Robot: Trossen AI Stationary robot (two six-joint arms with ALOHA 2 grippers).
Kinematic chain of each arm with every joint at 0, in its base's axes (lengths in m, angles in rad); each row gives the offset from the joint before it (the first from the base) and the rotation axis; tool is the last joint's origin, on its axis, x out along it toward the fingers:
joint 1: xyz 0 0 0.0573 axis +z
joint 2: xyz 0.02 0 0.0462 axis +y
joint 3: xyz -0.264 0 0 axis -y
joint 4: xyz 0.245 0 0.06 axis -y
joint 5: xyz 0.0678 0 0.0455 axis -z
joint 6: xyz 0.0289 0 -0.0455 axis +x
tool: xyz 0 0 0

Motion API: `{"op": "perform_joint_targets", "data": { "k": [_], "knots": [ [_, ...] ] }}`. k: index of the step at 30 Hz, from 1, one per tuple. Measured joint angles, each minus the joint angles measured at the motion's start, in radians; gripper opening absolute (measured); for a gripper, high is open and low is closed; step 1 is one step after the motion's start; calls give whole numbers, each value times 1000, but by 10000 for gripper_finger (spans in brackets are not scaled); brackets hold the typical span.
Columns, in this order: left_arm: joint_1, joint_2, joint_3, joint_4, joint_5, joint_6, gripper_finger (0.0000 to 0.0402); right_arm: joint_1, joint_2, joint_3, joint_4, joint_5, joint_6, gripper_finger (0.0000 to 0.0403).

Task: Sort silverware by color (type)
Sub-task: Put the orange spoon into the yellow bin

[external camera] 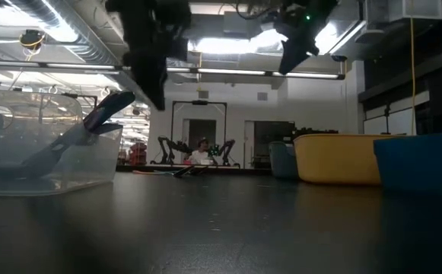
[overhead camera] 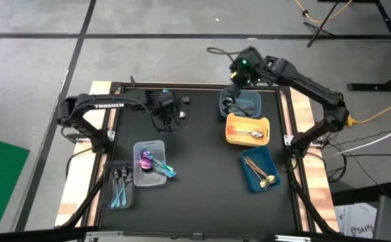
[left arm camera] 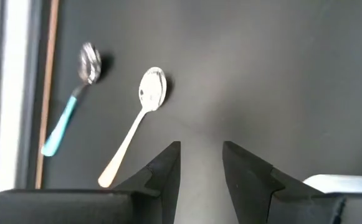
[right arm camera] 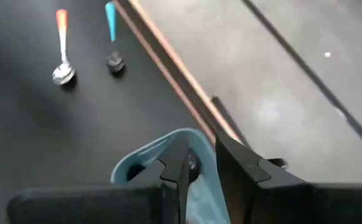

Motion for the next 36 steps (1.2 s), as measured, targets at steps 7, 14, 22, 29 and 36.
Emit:
{"op": "perform_joint_targets", "data": {
  "k": [7,14,22,29,36],
  "knots": [
    [178,1,-158,173,133,136,114,26,-22,-167,131,-99,25,72],
    [308,1,-273,431,176,223,114,78,-19,-258,315,-139,30,72],
    [376,1,-353,621,288,224,114,149,-19,-276,385,-139,30,72],
    [382,17,-370,658,307,224,114,207,-18,-277,391,-139,30,72],
    [382,126,-371,678,306,224,114,245,-18,-277,390,-139,30,72]
  ]
}}
